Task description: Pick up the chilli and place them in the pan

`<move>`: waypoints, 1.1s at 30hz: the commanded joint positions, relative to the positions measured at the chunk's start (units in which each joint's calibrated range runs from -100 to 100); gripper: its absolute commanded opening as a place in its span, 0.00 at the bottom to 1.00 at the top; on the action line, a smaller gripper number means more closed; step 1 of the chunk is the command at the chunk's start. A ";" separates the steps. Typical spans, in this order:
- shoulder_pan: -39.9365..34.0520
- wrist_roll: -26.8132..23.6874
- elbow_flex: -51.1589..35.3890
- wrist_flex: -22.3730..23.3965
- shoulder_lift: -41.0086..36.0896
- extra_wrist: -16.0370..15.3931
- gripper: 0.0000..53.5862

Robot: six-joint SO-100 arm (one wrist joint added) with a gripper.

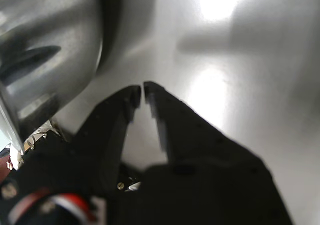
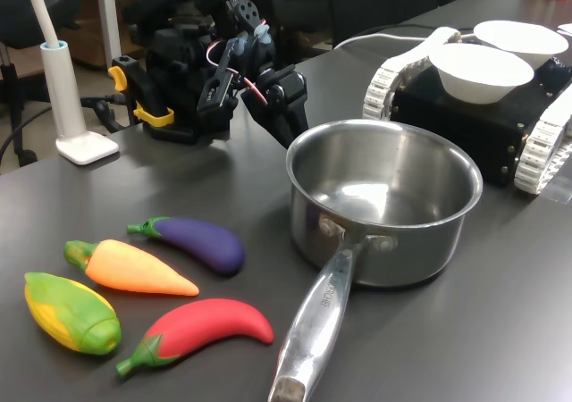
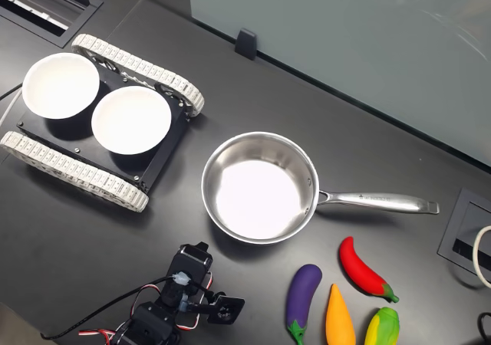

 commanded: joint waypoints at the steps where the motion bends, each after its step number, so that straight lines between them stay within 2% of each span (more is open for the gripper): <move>1: 2.29 1.95 -4.37 3.01 -0.75 -0.24 0.00; 17: 3.10 2.10 -4.82 3.01 -0.16 -0.32 0.00; 25: 4.82 2.05 -7.37 2.16 3.98 -0.32 0.00; 33: 12.84 2.88 -13.64 4.72 5.66 -0.32 0.00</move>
